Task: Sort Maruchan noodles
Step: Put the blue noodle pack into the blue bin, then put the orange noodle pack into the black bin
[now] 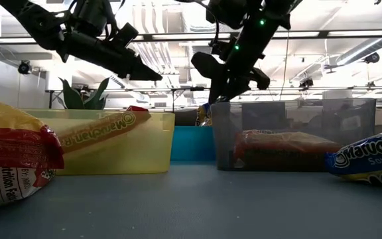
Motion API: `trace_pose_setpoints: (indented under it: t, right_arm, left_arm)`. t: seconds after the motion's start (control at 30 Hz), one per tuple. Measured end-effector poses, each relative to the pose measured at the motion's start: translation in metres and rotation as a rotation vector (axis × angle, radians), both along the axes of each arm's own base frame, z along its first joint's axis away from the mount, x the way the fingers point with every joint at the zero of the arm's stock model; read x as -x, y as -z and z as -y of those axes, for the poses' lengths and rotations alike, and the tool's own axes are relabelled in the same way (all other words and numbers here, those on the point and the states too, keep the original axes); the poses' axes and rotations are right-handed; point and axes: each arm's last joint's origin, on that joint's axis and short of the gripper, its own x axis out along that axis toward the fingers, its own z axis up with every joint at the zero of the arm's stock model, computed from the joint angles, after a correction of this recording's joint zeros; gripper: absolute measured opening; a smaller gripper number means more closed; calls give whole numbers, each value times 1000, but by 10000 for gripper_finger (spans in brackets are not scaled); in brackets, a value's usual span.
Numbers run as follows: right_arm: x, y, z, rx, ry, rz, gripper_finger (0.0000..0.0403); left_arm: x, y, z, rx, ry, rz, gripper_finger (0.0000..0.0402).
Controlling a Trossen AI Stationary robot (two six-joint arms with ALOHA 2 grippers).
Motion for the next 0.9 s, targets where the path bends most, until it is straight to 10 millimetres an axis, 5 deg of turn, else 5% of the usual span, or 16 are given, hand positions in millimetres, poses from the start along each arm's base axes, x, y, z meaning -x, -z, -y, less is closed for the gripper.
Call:
trace_pose_setpoints:
  t: [0.37,0.67,0.9]
  right_arm:
    - [5,-30,0,26,-42,-183,125]
    - [34,-49,-3,28,-64,-344,125]
    - [51,-58,-4,160,-17,-356,125]
  left_arm:
    - [0,1,0,4,-1,-9,232]
    - [1,4,0,59,-18,-24,232]
    - [9,20,-1,182,-216,-181,232]
